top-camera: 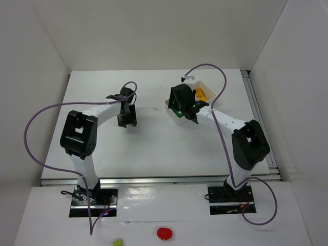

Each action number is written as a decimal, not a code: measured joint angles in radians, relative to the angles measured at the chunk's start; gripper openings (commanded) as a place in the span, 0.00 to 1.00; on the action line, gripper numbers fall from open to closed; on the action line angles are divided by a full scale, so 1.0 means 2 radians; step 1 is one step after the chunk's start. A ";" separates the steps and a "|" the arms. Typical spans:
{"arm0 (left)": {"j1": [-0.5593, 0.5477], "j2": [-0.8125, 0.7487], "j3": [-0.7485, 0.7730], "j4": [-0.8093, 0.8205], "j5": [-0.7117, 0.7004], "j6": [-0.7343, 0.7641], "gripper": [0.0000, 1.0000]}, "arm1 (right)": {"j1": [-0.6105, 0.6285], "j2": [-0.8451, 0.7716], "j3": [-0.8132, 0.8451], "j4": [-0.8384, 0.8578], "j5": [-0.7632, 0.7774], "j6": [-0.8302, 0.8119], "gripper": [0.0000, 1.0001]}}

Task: Sort the legos into containers by color

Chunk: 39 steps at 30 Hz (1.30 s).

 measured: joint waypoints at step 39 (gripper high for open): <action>0.000 0.008 0.039 0.010 0.000 -0.024 0.60 | 0.000 0.000 0.000 0.000 -0.002 0.000 0.74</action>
